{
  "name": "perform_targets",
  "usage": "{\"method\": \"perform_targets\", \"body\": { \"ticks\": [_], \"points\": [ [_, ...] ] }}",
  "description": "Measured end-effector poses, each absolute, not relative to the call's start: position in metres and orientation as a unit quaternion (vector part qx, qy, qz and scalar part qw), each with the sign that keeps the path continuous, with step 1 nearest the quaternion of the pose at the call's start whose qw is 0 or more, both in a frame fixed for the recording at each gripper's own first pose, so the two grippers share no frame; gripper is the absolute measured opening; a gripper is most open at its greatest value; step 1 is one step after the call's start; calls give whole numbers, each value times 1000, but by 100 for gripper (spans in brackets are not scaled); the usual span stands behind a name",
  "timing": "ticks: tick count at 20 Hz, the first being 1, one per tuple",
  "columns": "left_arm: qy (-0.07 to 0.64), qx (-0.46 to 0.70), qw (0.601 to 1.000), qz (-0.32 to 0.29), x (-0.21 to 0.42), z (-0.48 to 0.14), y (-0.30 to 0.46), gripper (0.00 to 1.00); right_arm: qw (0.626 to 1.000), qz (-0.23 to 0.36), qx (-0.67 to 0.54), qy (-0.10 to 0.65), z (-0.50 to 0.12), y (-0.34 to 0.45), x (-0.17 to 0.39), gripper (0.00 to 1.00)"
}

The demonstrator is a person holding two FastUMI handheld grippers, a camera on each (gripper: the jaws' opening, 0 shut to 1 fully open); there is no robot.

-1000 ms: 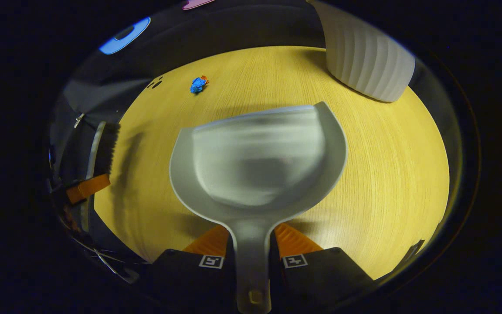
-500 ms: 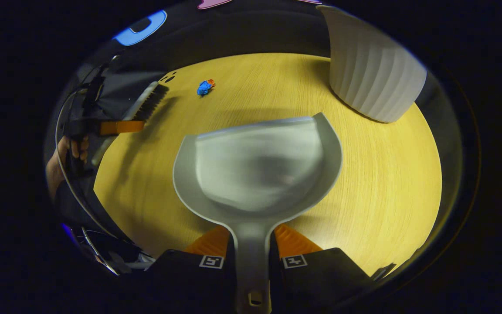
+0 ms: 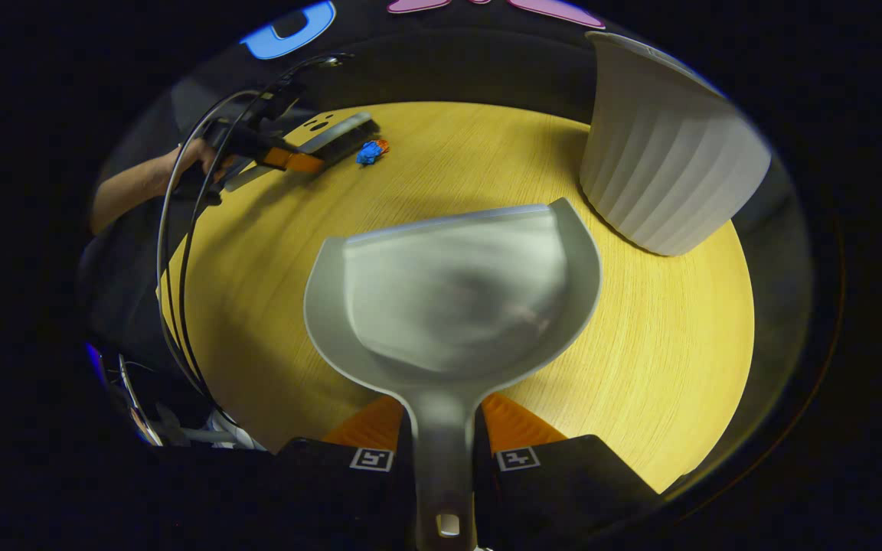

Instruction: Pick up the small broom and dustpan from the desktop, sweep the trash into the dustpan with the broom, and then empty the trash into the garbage bin.

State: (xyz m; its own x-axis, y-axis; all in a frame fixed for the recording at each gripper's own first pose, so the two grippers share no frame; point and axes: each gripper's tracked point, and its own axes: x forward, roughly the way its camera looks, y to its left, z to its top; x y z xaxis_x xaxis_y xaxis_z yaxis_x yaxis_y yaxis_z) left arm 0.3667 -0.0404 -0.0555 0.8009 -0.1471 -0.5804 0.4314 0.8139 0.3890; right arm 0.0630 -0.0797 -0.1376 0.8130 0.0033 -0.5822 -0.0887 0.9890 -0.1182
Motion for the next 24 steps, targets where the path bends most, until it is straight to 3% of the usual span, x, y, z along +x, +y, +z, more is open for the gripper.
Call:
{"method": "perform_targets", "body": {
  "ticks": [1,4,9,17,20,22,24],
  "points": [
    [274,276,905,-172,369,-55,-48,25,948,28,-73,308,-138,-80,62,34],
    [276,307,886,-214,366,-58,-75,25,944,33,-87,316,-143,-84,61,30],
    [307,315,852,-283,325,-83,-121,25,943,39,-90,318,-145,-80,57,34],
    [361,289,804,-373,221,-116,-187,22,940,65,-115,314,-154,-77,56,34],
    [383,251,792,-403,187,-120,-209,25,943,69,-104,308,-150,-74,59,37],
    [394,220,789,-418,166,-122,-215,22,943,74,-102,309,-149,-78,60,34],
    [387,202,792,-427,154,-122,-214,25,943,72,-103,309,-149,-82,67,34]
  ]
}}
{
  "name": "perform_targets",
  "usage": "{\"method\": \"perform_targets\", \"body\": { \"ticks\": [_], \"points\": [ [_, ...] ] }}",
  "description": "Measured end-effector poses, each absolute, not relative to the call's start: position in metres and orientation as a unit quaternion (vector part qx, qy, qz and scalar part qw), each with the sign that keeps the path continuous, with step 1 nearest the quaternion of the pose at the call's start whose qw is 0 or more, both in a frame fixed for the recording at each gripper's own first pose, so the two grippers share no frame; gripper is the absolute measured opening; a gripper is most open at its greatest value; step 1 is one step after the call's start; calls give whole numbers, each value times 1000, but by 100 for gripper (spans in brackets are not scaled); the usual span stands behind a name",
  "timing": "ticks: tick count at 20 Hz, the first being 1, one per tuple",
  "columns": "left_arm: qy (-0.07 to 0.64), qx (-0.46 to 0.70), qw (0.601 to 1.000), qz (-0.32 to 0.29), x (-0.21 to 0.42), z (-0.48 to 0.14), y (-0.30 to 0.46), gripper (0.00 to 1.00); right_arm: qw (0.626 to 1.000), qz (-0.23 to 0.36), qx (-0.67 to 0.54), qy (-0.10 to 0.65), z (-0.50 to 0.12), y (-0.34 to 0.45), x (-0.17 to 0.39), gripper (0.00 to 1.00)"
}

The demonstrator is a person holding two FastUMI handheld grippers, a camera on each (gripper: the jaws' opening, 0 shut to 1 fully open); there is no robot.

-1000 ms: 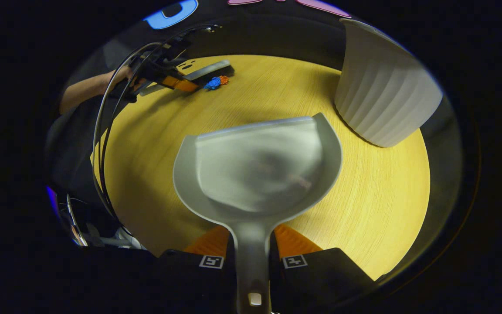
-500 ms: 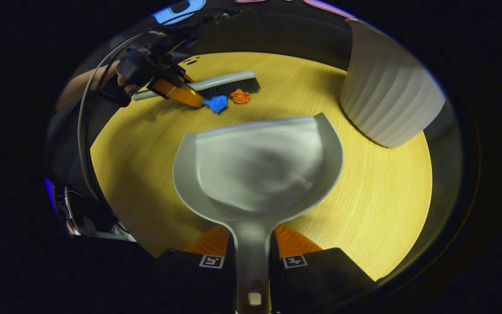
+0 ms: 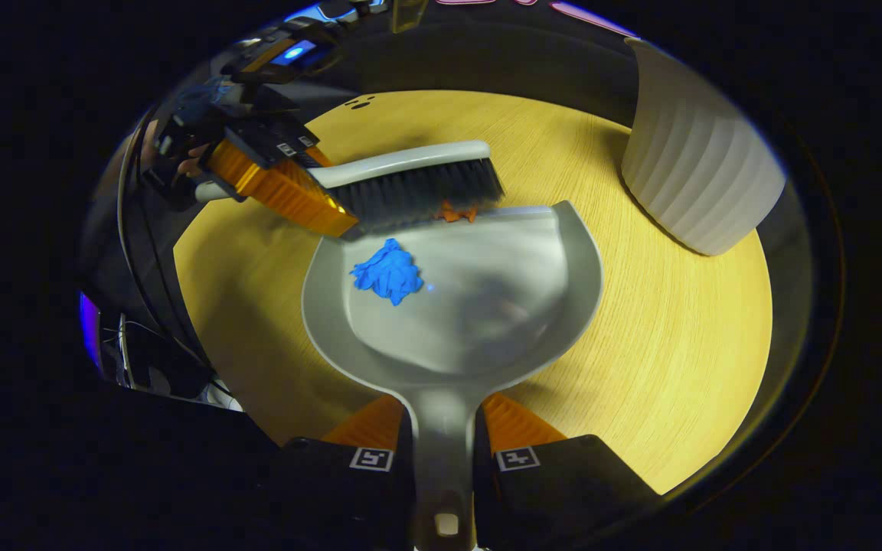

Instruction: Pick up the small broom and dustpan from the desktop, sweep the trash into the dustpan with the broom, and then empty the trash into the garbage bin.

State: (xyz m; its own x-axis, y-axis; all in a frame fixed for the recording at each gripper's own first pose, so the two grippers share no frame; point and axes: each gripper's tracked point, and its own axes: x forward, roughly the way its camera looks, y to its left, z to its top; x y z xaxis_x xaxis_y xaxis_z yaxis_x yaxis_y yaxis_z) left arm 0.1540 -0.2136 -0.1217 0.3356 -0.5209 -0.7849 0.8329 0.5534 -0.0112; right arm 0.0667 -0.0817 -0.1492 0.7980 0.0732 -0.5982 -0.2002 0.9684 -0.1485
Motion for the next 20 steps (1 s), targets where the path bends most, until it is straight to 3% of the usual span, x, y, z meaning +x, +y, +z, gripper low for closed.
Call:
{"method": "perform_targets", "body": {
  "ticks": [1,6,7,11,16,20],
  "points": [
    [384,195,796,-425,150,-123,-212,22,943,71,-107,307,-149,-84,72,34],
    [385,155,802,-429,116,-114,-208,28,942,74,-121,304,-150,-97,89,34],
    [373,164,810,-422,118,-113,-204,25,942,75,-124,302,-151,-99,93,34],
    [308,198,859,-358,153,-92,-185,25,942,75,-127,300,-169,-92,89,34],
    [316,209,866,-327,187,-101,-182,25,944,77,-124,294,-156,-96,90,37],
    [286,184,889,-307,190,-97,-175,25,951,67,-113,280,-155,-94,88,34]
  ]
}}
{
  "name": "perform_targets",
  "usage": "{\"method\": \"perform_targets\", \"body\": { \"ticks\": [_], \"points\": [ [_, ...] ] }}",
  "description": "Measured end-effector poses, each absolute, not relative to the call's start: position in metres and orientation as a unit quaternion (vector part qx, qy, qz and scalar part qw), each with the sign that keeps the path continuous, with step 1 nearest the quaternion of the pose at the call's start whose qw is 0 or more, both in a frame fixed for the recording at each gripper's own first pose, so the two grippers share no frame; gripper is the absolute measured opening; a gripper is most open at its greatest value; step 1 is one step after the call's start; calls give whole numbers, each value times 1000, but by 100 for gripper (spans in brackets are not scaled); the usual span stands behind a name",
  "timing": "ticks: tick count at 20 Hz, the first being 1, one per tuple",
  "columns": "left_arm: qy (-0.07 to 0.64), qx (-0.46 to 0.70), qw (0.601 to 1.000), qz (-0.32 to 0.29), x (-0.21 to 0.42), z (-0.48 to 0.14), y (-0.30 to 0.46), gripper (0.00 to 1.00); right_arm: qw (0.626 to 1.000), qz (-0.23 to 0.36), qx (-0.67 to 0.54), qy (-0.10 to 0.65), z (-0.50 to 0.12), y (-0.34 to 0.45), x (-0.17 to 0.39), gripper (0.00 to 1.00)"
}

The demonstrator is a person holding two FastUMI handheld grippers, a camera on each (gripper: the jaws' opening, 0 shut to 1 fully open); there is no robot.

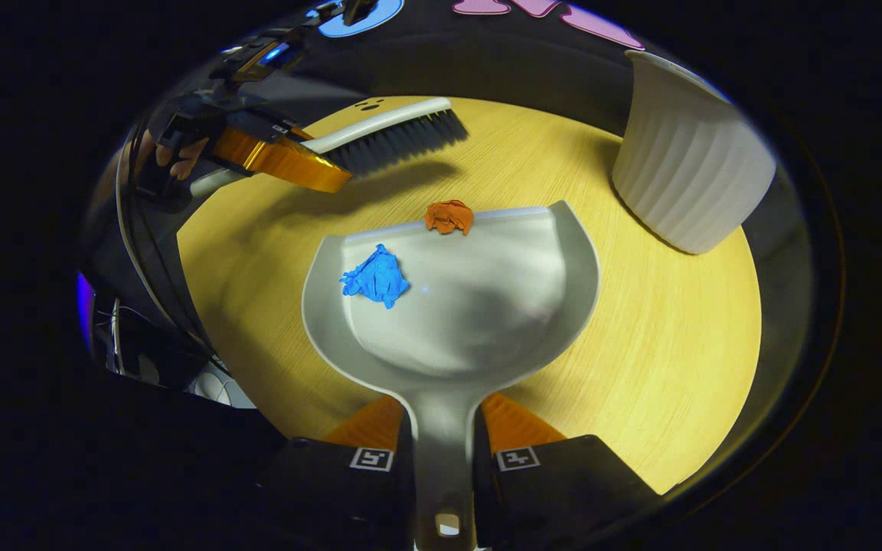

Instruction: Pick up the small broom and dustpan from the desktop, sweep the trash into the dustpan with the broom, and then empty the trash into the garbage bin.

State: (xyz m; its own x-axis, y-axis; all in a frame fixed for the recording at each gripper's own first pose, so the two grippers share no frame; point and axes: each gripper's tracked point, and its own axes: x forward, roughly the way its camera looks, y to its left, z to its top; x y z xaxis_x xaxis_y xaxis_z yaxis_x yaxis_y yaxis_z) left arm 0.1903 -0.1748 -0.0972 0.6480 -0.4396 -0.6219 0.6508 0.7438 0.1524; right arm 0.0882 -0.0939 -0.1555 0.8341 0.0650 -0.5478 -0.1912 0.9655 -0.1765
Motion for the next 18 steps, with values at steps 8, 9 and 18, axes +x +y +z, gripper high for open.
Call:
{"method": "perform_targets", "body": {
  "ticks": [8,9,18],
  "points": [
    [266,135,918,-260,164,-97,-124,25,970,16,-62,234,-131,-90,53,30],
    [268,127,920,-257,164,-99,-119,25,971,10,-55,233,-127,-90,50,34],
    [287,43,930,-226,158,-126,-69,25,978,-26,-3,209,-138,-79,54,33]
  ]
}}
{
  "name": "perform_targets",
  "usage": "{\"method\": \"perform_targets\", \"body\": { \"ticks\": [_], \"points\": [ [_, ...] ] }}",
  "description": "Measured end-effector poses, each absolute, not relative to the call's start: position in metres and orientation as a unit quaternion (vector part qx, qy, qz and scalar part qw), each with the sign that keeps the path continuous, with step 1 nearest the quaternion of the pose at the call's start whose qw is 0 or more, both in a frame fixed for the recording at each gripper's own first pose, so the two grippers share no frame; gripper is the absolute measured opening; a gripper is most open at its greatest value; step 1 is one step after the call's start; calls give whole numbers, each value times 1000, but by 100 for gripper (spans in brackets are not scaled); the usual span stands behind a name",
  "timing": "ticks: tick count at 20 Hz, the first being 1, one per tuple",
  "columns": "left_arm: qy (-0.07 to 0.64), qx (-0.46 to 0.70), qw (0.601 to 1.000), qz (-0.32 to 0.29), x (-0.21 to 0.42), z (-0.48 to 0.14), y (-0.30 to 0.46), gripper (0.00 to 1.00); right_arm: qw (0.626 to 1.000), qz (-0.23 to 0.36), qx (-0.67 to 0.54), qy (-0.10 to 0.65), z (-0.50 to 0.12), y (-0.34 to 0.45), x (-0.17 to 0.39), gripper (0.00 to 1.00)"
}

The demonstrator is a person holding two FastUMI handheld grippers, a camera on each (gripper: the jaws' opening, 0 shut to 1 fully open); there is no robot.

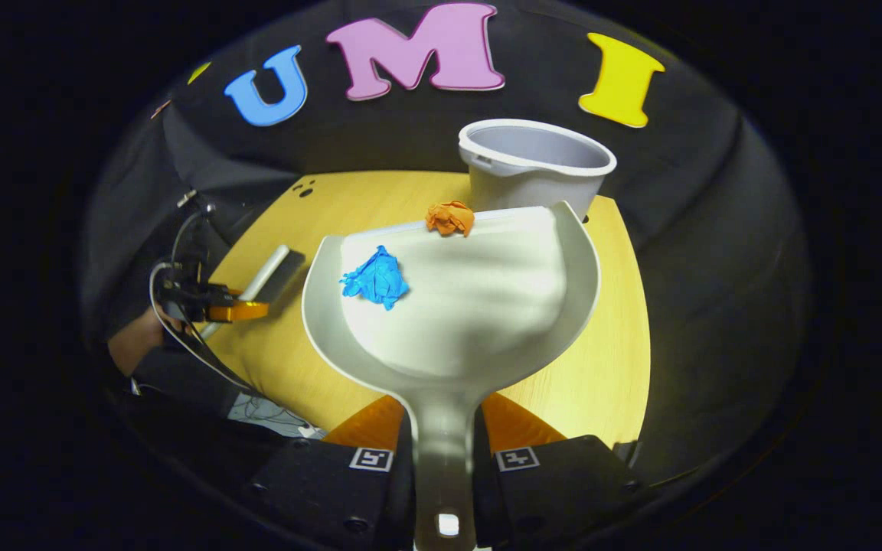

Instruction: Pick up the small broom and dustpan from the desktop, sweep the trash into the dustpan with the broom, and then empty the trash into the garbage bin.

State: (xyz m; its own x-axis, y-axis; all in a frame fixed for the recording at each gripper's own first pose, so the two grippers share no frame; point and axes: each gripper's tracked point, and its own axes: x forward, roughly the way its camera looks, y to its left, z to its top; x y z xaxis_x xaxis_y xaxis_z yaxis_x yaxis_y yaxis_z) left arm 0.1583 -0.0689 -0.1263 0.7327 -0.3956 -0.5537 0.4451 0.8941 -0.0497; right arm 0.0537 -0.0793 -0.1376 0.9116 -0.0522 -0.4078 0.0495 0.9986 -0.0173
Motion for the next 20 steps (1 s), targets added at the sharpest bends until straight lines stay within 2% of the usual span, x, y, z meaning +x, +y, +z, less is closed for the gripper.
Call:
{"method": "perform_targets", "body": {
  "ticks": [1,2,3,4,5,7,10,11,12,13,16,17,20],
  "points": [
    [289,30,931,-223,158,-127,-65,25,978,-30,2,205,-138,-81,54,30],
    [288,20,932,-218,158,-128,-60,25,979,-37,0,200,-136,-82,54,34],
    [288,13,933,-214,156,-127,-56,25,980,-46,-7,195,-133,-84,54,29],
    [288,7,934,-209,155,-127,-50,25,979,-54,-9,196,-131,-85,55,29],
    [287,3,936,-205,154,-127,-44,25,979,-60,-2,196,-129,-83,56,34],
    [284,-8,938,-196,150,-127,-30,25,981,-65,16,180,-124,-82,57,34],
    [285,-11,942,-179,146,-131,-11,25,983,-74,36,162,-110,-84,69,34],
    [285,-11,943,-173,144,-132,-6,25,984,-81,34,157,-105,-90,73,29],
    [286,-14,943,-170,143,-133,-1,23,984,-86,31,154,-101,-95,77,29],
    [285,-19,944,-166,142,-133,2,25,984,-93,29,149,-95,-101,82,33],
    [279,-33,947,-157,141,-131,8,25,984,-109,25,136,-80,-114,99,30],
    [276,-39,948,-156,140,-131,10,25,984,-115,23,134,-77,-118,105,34],
    [273,-53,949,-149,138,-129,18,25,982,-135,10,131,-72,-132,123,30]
  ]
}}
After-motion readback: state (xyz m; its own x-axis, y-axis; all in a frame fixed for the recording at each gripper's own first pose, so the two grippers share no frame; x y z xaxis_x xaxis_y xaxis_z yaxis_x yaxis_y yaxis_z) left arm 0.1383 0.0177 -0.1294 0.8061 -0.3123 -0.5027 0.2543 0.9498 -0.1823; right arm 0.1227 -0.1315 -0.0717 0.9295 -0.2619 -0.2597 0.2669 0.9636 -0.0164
